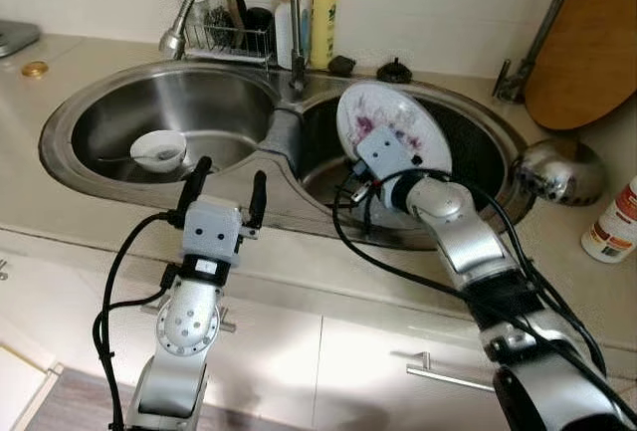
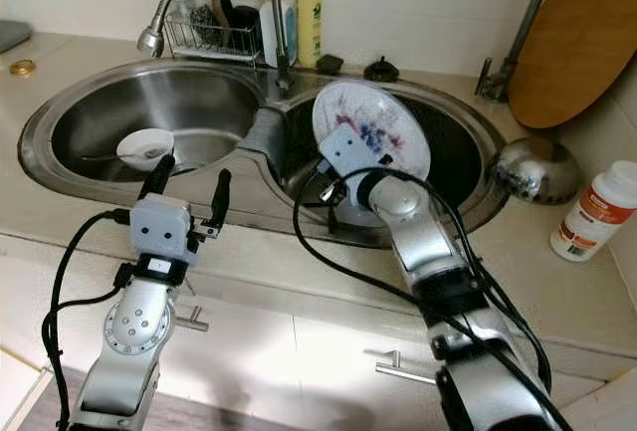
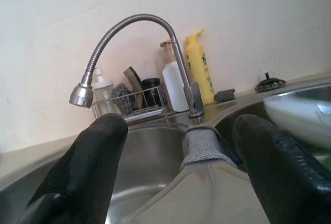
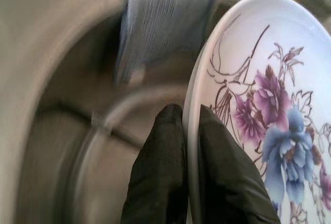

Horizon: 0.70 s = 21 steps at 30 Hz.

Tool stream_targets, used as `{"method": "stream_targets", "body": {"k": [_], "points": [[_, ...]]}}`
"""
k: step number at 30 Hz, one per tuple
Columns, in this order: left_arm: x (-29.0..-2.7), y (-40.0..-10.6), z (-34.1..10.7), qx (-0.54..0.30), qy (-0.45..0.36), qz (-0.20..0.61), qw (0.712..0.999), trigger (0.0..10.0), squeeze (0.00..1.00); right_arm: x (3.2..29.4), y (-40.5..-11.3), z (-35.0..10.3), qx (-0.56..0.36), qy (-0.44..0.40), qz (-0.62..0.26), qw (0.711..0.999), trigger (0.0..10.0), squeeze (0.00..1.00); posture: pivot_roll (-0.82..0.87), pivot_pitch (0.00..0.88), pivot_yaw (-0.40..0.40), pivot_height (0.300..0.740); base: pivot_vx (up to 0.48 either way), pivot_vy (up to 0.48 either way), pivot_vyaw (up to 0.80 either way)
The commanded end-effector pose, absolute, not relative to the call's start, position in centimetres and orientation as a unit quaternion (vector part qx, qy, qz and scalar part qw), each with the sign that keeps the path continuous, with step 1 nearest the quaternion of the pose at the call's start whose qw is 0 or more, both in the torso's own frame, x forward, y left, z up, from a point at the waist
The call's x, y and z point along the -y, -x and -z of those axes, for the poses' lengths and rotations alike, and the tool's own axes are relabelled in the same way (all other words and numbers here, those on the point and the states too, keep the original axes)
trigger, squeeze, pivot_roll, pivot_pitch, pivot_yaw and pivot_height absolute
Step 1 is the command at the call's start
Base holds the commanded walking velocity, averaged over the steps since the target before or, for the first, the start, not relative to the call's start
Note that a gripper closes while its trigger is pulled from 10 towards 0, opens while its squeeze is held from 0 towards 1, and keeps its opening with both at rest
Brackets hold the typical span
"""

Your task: Kitchen organization

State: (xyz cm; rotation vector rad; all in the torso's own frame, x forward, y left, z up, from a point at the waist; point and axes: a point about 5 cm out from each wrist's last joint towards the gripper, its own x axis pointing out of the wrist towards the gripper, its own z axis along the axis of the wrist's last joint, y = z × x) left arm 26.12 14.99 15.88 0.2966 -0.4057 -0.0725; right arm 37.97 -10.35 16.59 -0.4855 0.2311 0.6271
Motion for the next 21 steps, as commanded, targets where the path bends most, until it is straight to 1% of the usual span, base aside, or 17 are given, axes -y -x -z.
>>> {"method": "stream_targets", "body": {"k": [1, 4, 7, 9, 12, 19, 21], "points": [[-14.9, -26.1, -16.0, 0.204, -0.147, 0.034, 0.967, 10.0, 0.00, 11.0, -38.6, -17.3, -0.126, 0.230, -0.305, 0.916, 10.0, 0.00, 0.13, 0.000, -0.059, 0.740, 0.000, 0.000, 0.00], [-14.9, -26.1, -16.0, 0.203, -0.147, 0.032, 0.967, 10.0, 0.00, 11.8, -39.3, -17.5, -0.159, 0.212, -0.303, 0.916, 10.0, 0.00, 0.12, 0.000, -0.060, 0.740, 0.000, 0.000, 0.00], [-14.8, -26.1, -16.0, 0.203, -0.146, 0.034, 0.968, 10.0, 0.00, 12.8, -39.8, -17.5, -0.181, 0.237, -0.292, 0.909, 10.0, 0.00, 0.13, 0.000, -0.061, 0.740, 0.000, 0.000, 0.00], [-14.8, -26.1, -16.0, 0.202, -0.146, 0.035, 0.968, 10.0, 0.00, 13.0, -40.0, -17.5, -0.192, 0.239, -0.296, 0.905, 10.0, 0.00, 0.13, 0.000, -0.062, 0.740, 0.000, 0.000, 0.00], [-14.7, -26.1, -16.0, 0.202, -0.146, 0.035, 0.968, 10.0, 0.00, 13.0, -40.1, -17.6, -0.204, 0.229, -0.304, 0.902, 10.0, 0.00, 0.13, 0.000, -0.063, 0.740, 0.000, 0.000, 0.00], [-14.6, -26.0, -16.0, 0.200, -0.145, 0.035, 0.968, 10.0, 0.00, 12.5, -39.8, -17.0, -0.239, 0.220, -0.342, 0.882, 10.0, 0.00, 0.13, 0.000, -0.069, 0.740, 0.000, 0.000, 0.00], [-14.6, -26.0, -15.9, 0.199, -0.145, 0.035, 0.969, 10.0, 0.00, 12.3, -39.6, -16.4, -0.251, 0.230, -0.355, 0.871, 10.0, 0.00, 0.13, 0.000, -0.072, 0.740, 0.000, 0.000, 0.00]]}}
